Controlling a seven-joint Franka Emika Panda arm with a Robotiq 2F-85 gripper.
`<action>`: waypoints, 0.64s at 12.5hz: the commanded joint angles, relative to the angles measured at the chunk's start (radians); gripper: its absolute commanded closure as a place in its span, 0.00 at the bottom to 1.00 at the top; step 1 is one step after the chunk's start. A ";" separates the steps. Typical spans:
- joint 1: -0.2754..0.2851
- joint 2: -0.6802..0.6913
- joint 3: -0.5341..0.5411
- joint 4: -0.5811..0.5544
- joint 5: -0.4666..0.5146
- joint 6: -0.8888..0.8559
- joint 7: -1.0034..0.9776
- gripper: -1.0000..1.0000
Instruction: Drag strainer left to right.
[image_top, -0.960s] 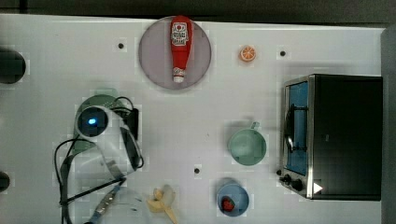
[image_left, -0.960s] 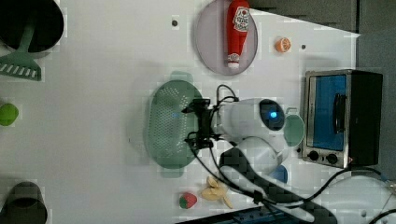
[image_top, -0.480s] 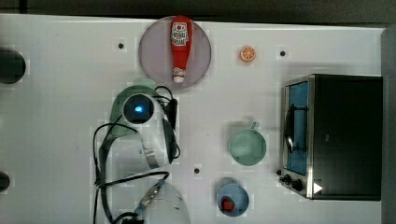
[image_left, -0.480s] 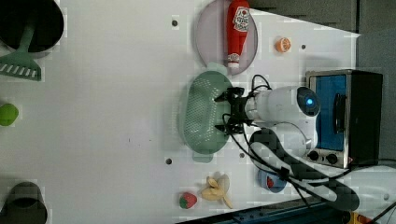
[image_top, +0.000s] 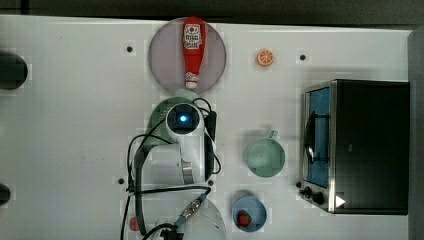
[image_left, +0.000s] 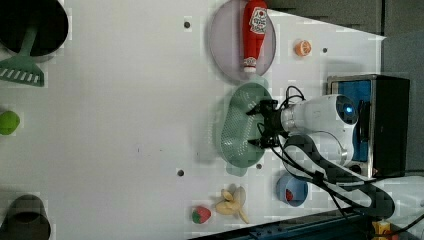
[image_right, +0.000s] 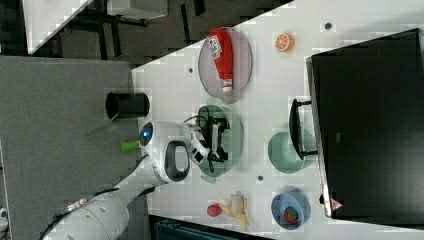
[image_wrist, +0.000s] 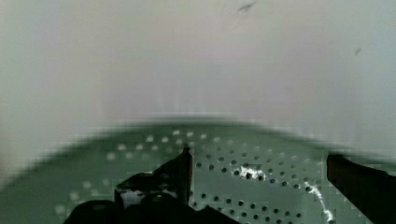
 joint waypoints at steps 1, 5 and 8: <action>-0.005 -0.035 -0.038 0.014 -0.006 0.019 -0.107 0.00; -0.008 -0.035 -0.098 0.012 -0.006 0.019 -0.171 0.00; -0.010 -0.036 -0.137 0.011 -0.006 0.022 -0.246 0.00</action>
